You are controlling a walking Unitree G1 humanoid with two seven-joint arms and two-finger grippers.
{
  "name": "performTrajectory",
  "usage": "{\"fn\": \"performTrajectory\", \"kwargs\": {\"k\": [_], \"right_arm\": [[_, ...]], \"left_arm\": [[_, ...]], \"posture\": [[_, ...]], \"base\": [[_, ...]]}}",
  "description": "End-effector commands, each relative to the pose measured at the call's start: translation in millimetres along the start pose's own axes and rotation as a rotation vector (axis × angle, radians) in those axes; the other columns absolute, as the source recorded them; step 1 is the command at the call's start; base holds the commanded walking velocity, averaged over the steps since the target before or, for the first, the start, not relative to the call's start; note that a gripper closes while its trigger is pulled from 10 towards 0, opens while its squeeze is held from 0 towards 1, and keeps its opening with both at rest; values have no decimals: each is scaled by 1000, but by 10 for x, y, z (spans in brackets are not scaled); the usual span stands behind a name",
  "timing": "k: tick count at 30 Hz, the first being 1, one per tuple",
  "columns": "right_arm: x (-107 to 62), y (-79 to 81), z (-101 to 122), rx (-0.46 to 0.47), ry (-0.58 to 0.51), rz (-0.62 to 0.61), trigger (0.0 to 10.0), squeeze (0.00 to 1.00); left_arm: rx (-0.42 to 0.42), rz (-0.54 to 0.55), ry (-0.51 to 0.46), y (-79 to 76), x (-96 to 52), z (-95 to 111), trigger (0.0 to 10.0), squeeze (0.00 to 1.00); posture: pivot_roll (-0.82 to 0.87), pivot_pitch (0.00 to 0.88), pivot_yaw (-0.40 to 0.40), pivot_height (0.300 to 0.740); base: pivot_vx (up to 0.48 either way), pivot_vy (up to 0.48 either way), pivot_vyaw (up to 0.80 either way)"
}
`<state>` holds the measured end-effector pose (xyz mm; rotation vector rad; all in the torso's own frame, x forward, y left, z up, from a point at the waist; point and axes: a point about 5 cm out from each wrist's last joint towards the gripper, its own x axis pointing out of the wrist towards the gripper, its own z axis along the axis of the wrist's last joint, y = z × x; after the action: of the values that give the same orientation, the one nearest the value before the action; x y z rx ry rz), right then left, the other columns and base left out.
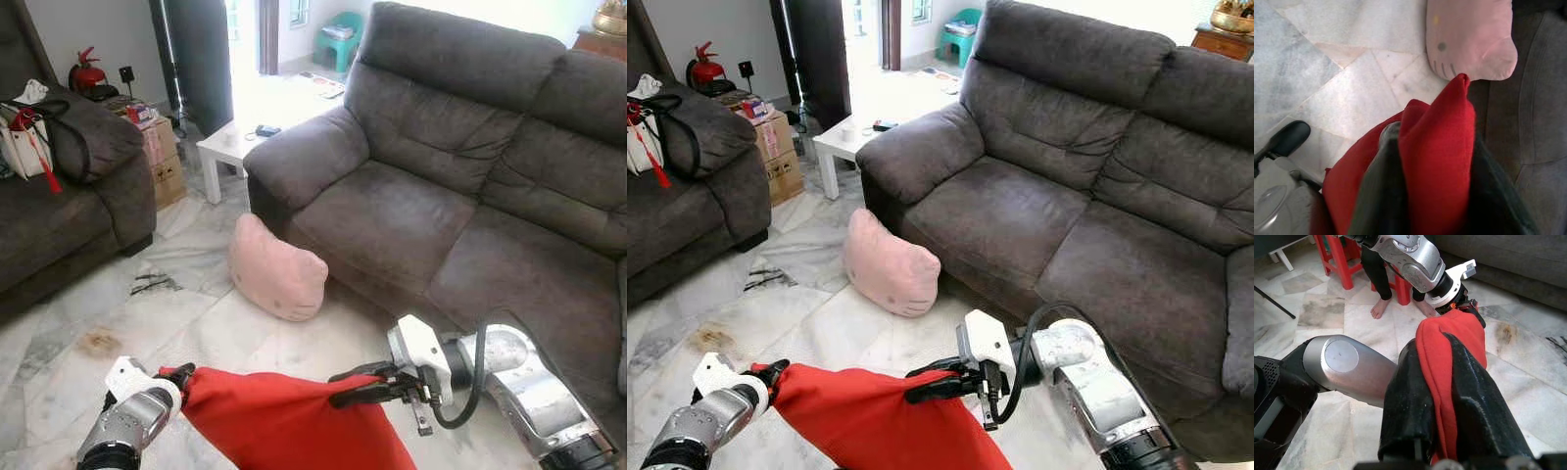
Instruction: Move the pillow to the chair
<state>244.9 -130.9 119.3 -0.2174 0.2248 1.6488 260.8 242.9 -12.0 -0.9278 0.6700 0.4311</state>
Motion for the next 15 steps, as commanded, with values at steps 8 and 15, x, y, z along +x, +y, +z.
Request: {"fn": "performTrajectory", "kwargs": {"k": [8,15], "right_arm": [[-5,-50,176,-96,-40,-4,10000,0],[7,-58,169,-97,-43,-15,10000,0]], "left_arm": [[70,6,6,11,-2,-27,0,0],[116,0,-1,-19,-5,-12,0,0]], "posture": [[83,0,-76,740],[83,0,-74,740]], "base": [[0,0,0],[0,0,0]]}}
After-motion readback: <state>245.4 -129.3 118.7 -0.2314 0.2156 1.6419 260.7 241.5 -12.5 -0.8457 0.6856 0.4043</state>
